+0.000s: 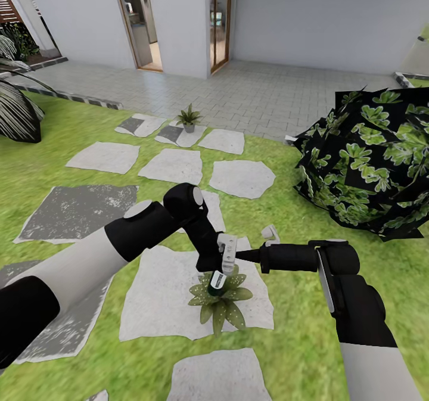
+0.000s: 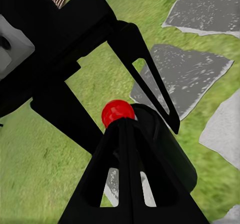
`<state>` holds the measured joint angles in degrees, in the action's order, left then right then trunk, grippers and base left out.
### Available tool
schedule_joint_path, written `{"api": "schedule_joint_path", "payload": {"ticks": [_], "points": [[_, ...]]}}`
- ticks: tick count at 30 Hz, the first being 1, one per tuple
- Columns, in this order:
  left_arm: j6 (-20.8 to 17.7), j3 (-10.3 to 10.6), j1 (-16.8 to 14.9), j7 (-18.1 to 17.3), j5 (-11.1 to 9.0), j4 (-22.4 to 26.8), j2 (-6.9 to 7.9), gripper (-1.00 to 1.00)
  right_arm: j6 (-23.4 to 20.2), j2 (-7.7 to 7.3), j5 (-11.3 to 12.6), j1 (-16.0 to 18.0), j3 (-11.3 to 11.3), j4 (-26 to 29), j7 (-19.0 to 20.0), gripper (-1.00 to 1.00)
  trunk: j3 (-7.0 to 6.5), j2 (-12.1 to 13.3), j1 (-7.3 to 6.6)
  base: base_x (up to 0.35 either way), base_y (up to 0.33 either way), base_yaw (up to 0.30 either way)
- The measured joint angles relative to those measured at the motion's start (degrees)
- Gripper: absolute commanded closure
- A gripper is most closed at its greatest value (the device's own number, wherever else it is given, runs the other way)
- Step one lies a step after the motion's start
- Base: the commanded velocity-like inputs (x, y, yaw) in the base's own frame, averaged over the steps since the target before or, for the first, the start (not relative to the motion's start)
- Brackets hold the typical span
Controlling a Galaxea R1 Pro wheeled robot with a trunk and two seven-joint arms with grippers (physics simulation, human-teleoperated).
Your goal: Pick up the pesticide atomizer in the garden and spray insectifuge to fully cover both potted plants in the garden.
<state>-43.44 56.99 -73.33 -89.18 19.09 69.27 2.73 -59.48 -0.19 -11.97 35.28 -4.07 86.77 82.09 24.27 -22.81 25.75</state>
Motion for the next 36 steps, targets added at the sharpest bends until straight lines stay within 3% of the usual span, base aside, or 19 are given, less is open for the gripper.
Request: {"api": "schedule_joint_path", "payload": {"ticks": [23,26,36], "points": [[0.62,-0.02,0.75,-0.03,0.01,0.28,0.92,1.0,0.0,0.0,0.0,0.0,0.0,0.0,-0.01,1.0,0.0,0.0,0.0,0.0,0.0,0.0],[0.86,-0.06,0.99,-0.09,0.01,0.26,2.56,1.0,0.0,0.0,0.0,0.0,0.0,0.0,0.0,1.0,0.0,0.0,0.0,0.0,0.0,0.0],[2.71,-0.15,3.62,-0.23,0.03,0.26,12.46,1.0,0.0,0.0,0.0,0.0,0.0,0.0,0.02,1.0,0.0,0.0,0.0,0.0,0.0,0.0]]}}
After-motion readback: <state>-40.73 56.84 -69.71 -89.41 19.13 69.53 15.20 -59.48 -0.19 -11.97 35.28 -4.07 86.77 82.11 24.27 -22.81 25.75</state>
